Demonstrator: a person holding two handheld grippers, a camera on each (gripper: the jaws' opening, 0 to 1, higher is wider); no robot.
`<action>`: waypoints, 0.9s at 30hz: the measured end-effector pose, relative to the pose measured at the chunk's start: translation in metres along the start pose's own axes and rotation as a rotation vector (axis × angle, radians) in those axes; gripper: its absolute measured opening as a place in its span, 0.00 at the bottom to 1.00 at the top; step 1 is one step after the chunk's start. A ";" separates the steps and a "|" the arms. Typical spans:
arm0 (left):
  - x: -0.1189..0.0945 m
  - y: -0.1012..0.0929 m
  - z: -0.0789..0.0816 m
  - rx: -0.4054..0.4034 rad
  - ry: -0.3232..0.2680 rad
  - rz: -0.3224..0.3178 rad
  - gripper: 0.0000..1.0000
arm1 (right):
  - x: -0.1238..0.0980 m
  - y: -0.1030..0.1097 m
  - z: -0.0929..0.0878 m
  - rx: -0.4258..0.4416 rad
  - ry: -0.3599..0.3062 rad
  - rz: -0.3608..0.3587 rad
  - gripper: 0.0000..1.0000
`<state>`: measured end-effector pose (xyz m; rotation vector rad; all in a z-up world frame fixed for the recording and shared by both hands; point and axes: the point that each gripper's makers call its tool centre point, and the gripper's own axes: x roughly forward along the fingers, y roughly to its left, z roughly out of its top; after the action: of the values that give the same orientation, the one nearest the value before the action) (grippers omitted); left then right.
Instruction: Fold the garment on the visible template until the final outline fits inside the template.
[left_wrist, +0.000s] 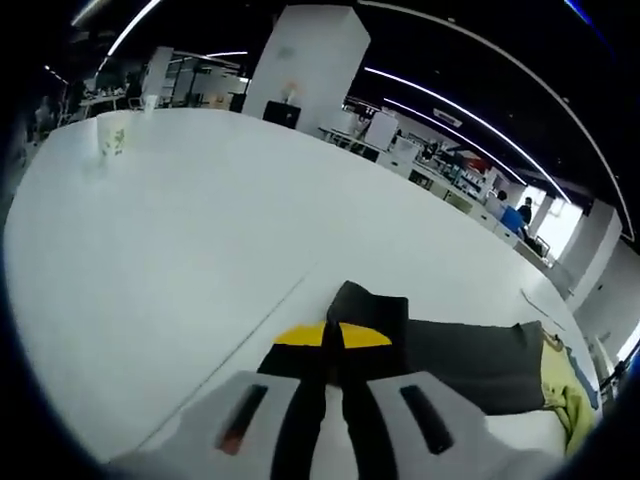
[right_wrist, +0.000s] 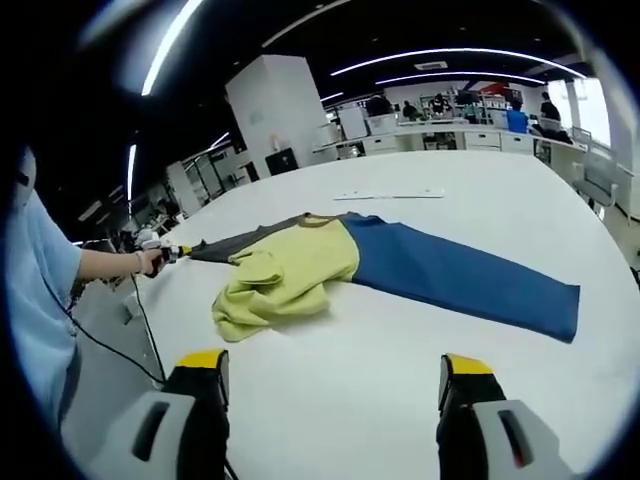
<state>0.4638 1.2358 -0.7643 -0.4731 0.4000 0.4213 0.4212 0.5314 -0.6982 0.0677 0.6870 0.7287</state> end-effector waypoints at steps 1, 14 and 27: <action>0.000 -0.002 -0.001 0.000 -0.003 -0.006 0.00 | 0.001 0.001 0.000 -0.001 0.000 0.002 0.87; -0.016 -0.019 -0.002 0.116 -0.013 -0.107 0.48 | 0.007 0.005 0.004 -0.006 -0.013 0.020 0.87; -0.040 -0.077 -0.017 0.365 0.041 -0.355 0.89 | 0.007 0.010 0.009 -0.019 -0.033 0.039 0.87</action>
<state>0.4619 1.1531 -0.7326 -0.1894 0.4124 -0.0092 0.4245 0.5453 -0.6922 0.0755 0.6482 0.7702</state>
